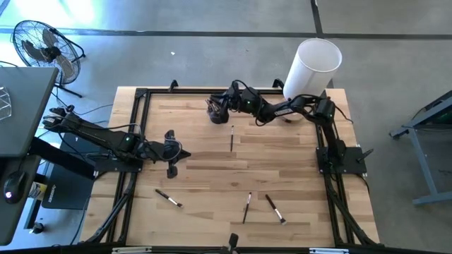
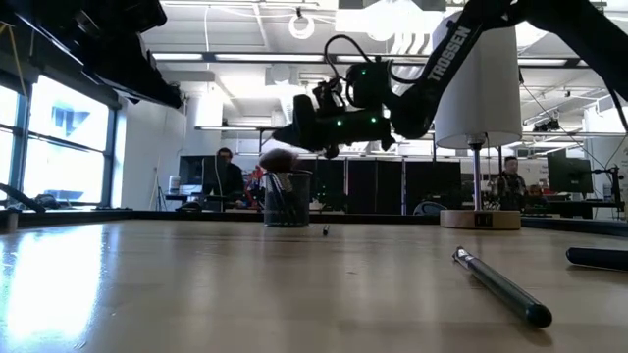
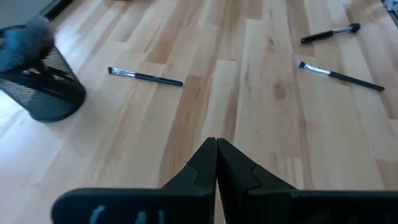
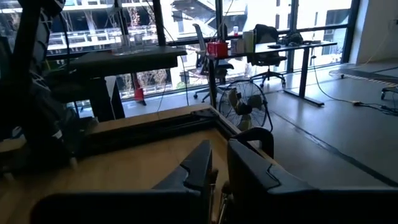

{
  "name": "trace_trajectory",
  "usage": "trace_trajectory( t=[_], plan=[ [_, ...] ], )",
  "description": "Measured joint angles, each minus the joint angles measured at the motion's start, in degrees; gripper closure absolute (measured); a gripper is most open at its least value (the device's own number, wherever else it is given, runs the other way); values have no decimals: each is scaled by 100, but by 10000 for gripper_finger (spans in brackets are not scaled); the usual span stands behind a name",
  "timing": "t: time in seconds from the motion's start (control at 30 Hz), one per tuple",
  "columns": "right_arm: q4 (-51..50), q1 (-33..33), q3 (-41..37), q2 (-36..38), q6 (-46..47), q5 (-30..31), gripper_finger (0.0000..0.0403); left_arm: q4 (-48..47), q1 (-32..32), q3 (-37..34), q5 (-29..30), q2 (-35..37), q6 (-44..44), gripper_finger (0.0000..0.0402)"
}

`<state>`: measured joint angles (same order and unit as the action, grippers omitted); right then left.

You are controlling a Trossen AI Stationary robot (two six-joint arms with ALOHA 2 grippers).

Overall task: Put items in baskets/containers
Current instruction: Put the powder brush into the pen holder

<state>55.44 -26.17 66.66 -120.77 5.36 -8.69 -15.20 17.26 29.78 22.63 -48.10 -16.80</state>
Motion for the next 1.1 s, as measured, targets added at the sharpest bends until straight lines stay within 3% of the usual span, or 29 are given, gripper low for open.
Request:
trace_trajectory(
  t=[0.27, 0.5, 0.63, 0.77, 0.93, 1.1],
  plan=[
    [-826, 2, 4, 456, -47, -135, 294, 28, 0, 0, 158, 0, -165, 355],
    [-3820, 169, 6, 1893, -130, -27, 290, 152, 0, 0, 529, 0, -198, 290],
    [-6070, 510, 11, 2684, -133, 734, 315, 12, 2, 193, 427, -149, 211, 285],
    [-7862, 1023, 11, 3208, -30, 1743, 346, -731, 2, 769, 105, -768, 444, 285],
    [-9395, 1732, 8, 3424, 733, 2544, 382, -2244, 120, 1628, -723, -1737, 626, 285],
    [-10336, 2390, 4, 3427, 1469, 3246, 400, -3242, 649, 2350, -950, -2698, 561, 285]
  ],
)
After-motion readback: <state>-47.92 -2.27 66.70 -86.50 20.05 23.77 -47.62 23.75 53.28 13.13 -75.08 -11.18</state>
